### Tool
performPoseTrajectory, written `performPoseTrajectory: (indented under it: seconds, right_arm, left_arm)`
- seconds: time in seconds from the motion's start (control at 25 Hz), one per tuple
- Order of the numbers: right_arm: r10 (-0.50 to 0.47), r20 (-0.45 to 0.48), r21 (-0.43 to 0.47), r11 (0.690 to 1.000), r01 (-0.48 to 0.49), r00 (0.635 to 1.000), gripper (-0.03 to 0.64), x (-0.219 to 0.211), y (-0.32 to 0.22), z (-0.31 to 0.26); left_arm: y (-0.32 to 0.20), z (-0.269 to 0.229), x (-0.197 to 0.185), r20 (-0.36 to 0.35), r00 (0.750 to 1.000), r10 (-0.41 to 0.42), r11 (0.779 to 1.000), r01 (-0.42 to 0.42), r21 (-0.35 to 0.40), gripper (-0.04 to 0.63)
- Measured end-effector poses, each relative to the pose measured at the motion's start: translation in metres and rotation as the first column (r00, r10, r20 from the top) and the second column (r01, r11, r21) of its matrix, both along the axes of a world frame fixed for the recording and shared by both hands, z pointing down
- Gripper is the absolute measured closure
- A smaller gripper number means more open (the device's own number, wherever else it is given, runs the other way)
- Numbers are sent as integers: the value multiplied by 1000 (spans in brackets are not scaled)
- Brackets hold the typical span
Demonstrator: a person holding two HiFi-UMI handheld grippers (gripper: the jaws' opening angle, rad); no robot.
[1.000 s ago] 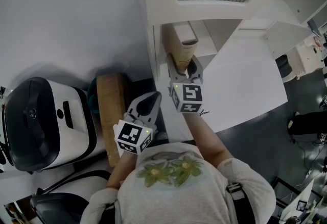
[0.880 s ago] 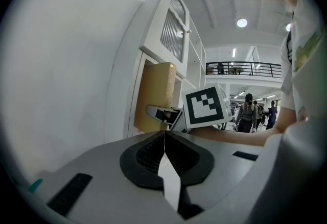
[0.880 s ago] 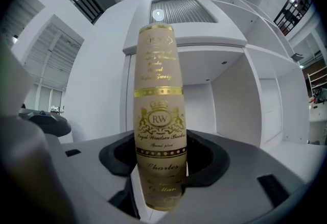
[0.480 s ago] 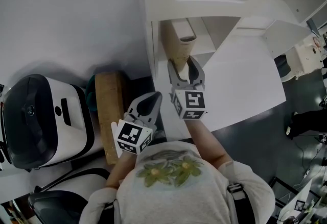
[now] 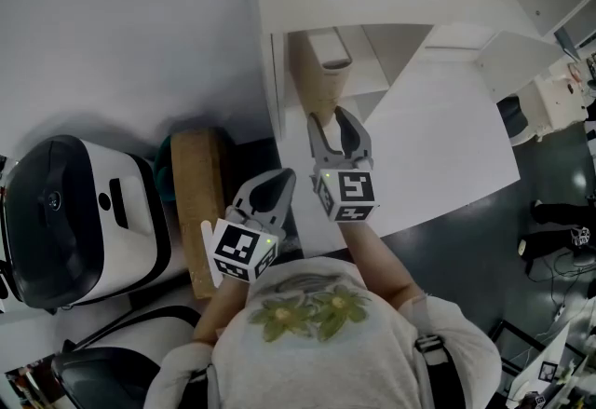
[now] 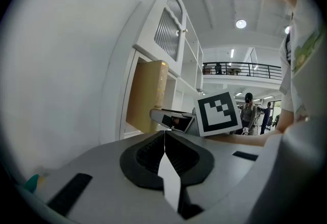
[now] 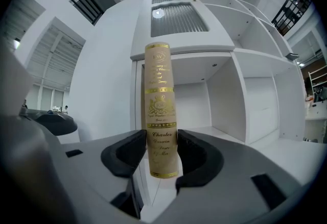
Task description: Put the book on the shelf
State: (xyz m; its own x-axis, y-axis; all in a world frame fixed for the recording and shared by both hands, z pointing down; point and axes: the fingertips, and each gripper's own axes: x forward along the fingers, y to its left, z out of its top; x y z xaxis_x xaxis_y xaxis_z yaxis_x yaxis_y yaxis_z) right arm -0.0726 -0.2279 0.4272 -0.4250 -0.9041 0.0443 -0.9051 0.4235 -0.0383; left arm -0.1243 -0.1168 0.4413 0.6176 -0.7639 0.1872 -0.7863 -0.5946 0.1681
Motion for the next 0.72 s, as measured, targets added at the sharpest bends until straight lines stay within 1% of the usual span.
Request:
performPoseTrajectory:
  seconds: [0.4, 0.72]
  right_arm:
    - [-1, -7, 3, 1000, 2, 1000, 411, 1, 1, 1]
    - [6, -3, -23, 1000, -7, 1000, 411, -2, -4, 0]
  left_arm:
    - [8, 1, 2, -2, 1000, 3, 1000, -3, -1, 566]
    - [12, 0, 0, 3, 1000, -1, 1000, 1, 3, 566]
